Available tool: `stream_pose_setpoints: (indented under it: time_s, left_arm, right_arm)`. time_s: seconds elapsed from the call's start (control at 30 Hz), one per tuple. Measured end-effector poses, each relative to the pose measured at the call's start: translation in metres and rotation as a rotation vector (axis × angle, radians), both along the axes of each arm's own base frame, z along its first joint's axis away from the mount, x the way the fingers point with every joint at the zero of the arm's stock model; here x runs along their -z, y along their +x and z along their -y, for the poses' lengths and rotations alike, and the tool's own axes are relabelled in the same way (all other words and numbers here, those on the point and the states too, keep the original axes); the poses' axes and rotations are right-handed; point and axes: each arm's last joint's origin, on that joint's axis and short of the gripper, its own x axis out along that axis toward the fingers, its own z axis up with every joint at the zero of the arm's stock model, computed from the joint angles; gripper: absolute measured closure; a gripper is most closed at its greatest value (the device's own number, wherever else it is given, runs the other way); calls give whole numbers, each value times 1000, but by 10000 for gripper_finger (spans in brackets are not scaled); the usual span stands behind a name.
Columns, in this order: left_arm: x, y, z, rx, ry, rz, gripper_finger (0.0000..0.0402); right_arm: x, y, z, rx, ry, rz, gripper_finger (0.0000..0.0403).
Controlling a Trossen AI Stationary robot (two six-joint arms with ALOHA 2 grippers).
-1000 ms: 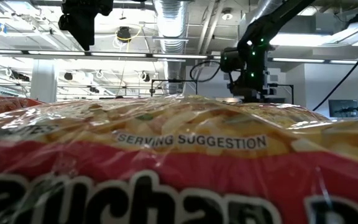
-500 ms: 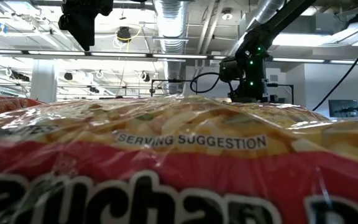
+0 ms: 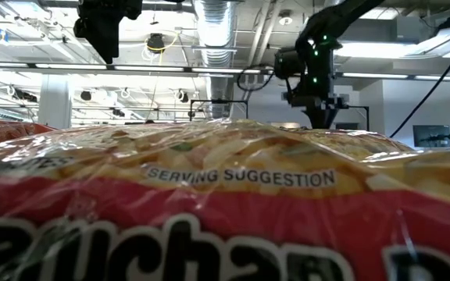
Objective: Sort Maruchan noodles
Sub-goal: Put the green noodle pack into the left white bin
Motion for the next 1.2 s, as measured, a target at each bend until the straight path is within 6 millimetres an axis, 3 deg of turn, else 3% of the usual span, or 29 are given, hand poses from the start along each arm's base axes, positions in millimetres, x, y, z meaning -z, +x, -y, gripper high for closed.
stream_pose_setpoints:
  time_s: [0.2,0.67,1.2]
  left_arm:
    - [0,0,0,-47,-19,16,223]
    - [1,0,3,-39,-123,44,223]
    - [2,0,11,84,-280,47,223]
  right_arm:
    - [-18,4,-12,-36,-20,38,274]
    - [-19,13,-44,-136,126,31,274]
    - [-47,37,-93,-209,260,117,274]
